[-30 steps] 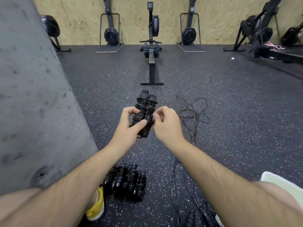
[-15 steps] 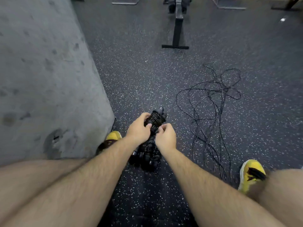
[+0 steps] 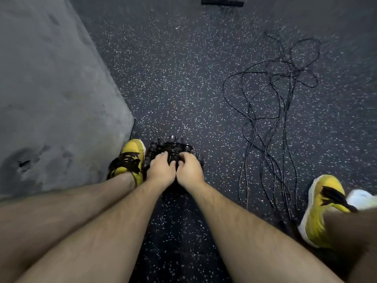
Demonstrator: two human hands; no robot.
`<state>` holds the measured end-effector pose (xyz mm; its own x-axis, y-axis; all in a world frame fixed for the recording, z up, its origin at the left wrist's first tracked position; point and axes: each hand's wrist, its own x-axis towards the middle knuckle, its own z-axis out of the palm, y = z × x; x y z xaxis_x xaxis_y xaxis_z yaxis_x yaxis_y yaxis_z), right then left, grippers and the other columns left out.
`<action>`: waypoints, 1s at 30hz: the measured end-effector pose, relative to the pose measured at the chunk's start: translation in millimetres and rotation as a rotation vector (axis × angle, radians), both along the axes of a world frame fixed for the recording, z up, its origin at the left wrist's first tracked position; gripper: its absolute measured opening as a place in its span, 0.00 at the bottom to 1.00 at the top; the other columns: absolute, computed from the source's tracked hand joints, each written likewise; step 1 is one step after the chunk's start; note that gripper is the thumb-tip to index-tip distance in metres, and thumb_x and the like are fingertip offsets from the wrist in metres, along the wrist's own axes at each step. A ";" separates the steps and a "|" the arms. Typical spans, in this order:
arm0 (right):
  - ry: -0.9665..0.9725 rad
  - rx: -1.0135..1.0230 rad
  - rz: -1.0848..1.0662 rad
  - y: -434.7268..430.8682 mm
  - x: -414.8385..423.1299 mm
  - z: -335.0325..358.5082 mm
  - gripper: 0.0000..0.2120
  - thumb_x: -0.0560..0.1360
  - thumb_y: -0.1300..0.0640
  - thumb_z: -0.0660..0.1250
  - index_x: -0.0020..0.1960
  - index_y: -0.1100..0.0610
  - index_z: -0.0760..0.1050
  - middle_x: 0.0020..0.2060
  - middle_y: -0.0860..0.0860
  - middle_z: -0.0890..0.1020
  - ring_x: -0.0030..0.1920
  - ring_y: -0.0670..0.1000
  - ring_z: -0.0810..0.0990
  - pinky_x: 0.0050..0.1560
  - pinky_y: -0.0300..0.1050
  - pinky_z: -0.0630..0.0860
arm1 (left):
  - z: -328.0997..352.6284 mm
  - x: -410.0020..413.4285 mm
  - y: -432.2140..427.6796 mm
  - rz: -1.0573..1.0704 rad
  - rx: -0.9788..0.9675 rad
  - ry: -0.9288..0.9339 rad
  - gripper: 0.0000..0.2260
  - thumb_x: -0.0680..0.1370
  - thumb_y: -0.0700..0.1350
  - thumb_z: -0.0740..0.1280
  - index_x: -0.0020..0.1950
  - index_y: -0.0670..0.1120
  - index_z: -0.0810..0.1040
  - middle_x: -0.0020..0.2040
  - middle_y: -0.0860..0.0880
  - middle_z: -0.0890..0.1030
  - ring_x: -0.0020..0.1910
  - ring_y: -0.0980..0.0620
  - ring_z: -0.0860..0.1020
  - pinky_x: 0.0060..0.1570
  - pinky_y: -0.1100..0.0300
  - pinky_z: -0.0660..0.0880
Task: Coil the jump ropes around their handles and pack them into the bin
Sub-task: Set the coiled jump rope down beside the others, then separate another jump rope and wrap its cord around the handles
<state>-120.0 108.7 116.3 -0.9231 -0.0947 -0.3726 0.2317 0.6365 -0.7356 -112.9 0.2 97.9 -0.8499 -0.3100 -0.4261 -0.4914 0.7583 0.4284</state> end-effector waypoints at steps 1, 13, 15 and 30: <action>0.008 0.003 0.008 3.5 -0.5 1.5 0.17 0.81 0.60 0.57 0.68 0.57 0.73 0.66 0.52 0.76 0.65 0.52 0.74 0.65 0.43 0.69 | 5.5 0.3 3.6 -0.027 -0.105 0.050 0.22 0.83 0.52 0.60 0.76 0.45 0.68 0.76 0.46 0.68 0.74 0.44 0.65 0.72 0.49 0.65; 0.075 0.202 -0.130 138.8 39.2 -0.7 0.14 0.82 0.51 0.52 0.55 0.53 0.75 0.51 0.50 0.78 0.49 0.53 0.79 0.50 0.54 0.78 | 10.7 18.4 138.8 -0.464 0.031 0.277 0.12 0.83 0.48 0.57 0.59 0.50 0.79 0.55 0.51 0.79 0.55 0.48 0.76 0.57 0.47 0.73; 0.041 0.213 -0.183 169.0 49.4 -6.0 0.14 0.82 0.51 0.51 0.55 0.53 0.75 0.51 0.49 0.79 0.50 0.53 0.79 0.50 0.53 0.78 | -0.1 21.6 169.6 -0.502 0.111 0.229 0.11 0.83 0.48 0.58 0.59 0.51 0.78 0.54 0.50 0.78 0.54 0.49 0.76 0.56 0.47 0.74; -0.488 0.244 -0.201 264.8 96.9 -84.2 0.22 0.67 0.51 0.57 0.60 0.42 0.74 0.57 0.51 0.77 0.56 0.54 0.75 0.61 0.45 0.74 | -110.7 64.3 271.9 -0.210 0.092 -0.437 0.18 0.76 0.53 0.72 0.55 0.40 0.80 0.53 0.41 0.84 0.53 0.42 0.82 0.47 0.56 0.76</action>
<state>-23.1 373.5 32.1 -0.6301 0.2064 -0.7486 0.6409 0.6826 -0.3513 -48.6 272.1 -12.8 -0.6253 -0.0958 -0.7744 -0.4810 0.8288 0.2859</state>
